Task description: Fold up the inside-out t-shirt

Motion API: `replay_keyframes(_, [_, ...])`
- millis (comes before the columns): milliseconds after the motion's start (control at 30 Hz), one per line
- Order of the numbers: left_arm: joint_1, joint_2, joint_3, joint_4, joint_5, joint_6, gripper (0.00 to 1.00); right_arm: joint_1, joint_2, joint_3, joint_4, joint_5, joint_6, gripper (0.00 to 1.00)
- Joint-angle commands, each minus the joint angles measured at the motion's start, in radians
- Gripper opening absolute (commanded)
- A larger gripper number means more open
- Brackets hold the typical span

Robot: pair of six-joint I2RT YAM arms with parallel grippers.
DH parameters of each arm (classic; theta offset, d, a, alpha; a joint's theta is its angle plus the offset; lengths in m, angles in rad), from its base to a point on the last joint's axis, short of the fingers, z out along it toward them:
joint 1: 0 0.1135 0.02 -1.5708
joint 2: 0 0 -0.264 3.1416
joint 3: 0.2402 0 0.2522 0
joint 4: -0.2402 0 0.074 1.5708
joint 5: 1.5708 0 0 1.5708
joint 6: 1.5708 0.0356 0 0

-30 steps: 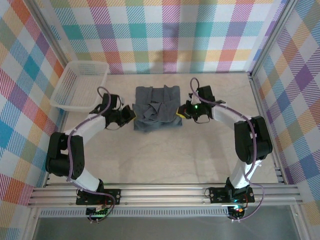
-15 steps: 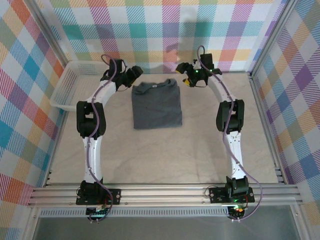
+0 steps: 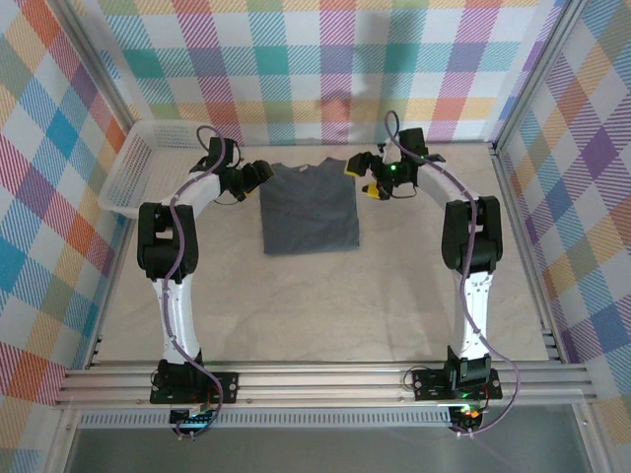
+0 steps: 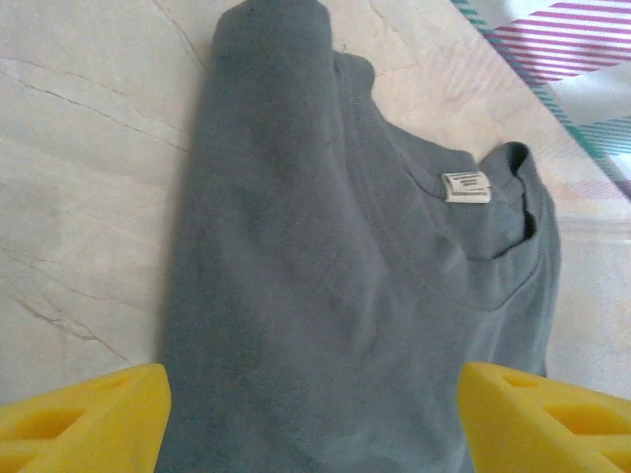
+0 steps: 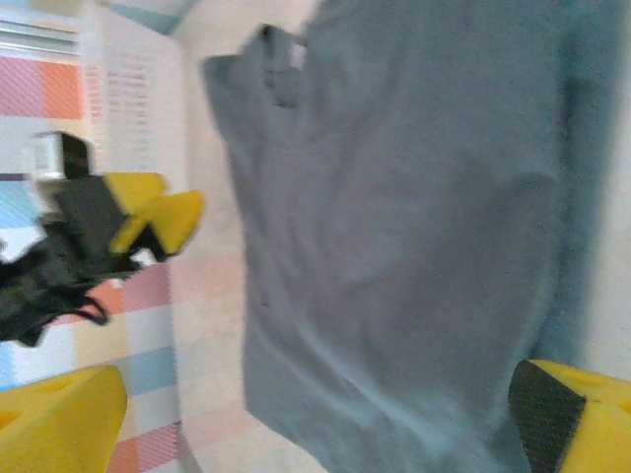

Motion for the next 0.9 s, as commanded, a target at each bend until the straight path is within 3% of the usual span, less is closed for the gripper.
replay_keyframes(0, [0.001, 0.052, 0.079, -0.055, -0.039, 0.061, 0.75, -0.007, 0.099, 0.145, -0.076, -0.036, -0.057, 1.00])
replay_keyframes(133, [0.000, 0.141, 0.187, -0.094, -0.053, 0.057, 0.73, 0.014, 0.142, 0.260, -0.143, 0.215, -0.138, 1.00])
replay_keyframes(267, [-0.004, 0.208, 0.278, -0.103, -0.032, 0.034, 0.72, 0.023, 0.253, 0.433, -0.207, 0.367, -0.141, 1.00])
replay_keyframes(433, [-0.019, 0.233, 0.309, -0.110, -0.036, 0.034, 0.72, 0.048, 0.321, 0.533, -0.175, 0.431, -0.120, 1.00])
replay_keyframes(633, [-0.027, 0.243, 0.301, -0.099, -0.027, 0.026, 0.73, 0.107, 0.411, 0.694, -0.296, 0.559, -0.192, 1.00])
replay_keyframes(867, [-0.028, 0.277, 0.321, -0.094, -0.018, 0.021, 0.73, 0.108, 0.481, 0.750, -0.296, 0.602, -0.080, 1.00])
